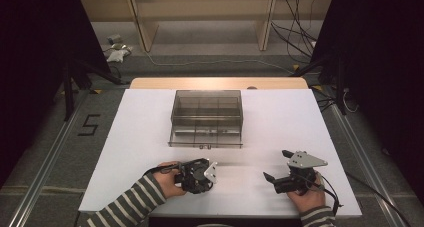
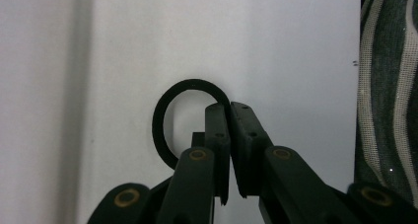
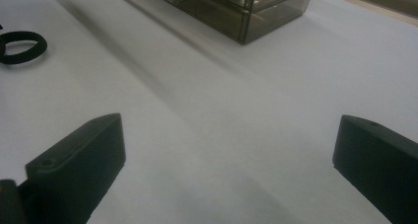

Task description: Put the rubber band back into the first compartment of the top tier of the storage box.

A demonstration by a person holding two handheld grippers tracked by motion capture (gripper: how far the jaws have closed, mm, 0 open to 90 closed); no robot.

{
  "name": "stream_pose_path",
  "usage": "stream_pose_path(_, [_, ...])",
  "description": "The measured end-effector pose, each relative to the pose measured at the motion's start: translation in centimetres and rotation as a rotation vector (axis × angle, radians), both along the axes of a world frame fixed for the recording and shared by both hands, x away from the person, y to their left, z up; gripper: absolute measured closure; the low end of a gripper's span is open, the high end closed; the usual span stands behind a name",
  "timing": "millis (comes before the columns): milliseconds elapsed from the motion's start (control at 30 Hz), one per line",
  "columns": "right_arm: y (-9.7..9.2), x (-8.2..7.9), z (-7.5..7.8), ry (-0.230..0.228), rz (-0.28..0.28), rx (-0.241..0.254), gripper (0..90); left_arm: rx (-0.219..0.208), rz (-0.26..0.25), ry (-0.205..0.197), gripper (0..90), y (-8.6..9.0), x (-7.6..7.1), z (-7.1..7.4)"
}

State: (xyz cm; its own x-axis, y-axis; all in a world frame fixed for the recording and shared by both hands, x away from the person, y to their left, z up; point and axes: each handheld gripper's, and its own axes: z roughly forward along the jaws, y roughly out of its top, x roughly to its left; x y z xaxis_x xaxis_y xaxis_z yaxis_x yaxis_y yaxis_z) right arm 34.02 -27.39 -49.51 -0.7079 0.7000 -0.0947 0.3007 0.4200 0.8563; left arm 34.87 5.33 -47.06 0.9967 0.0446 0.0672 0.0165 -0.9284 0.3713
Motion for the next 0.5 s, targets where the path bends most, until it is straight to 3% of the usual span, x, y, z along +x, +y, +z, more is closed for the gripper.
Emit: stream_pose_path(500, [0.0, 0.0, 0.0, 0.001, -0.002, 0.000, 0.6, -0.087, 0.008, -0.013, 85.9, 0.7, 0.2, 2.3])
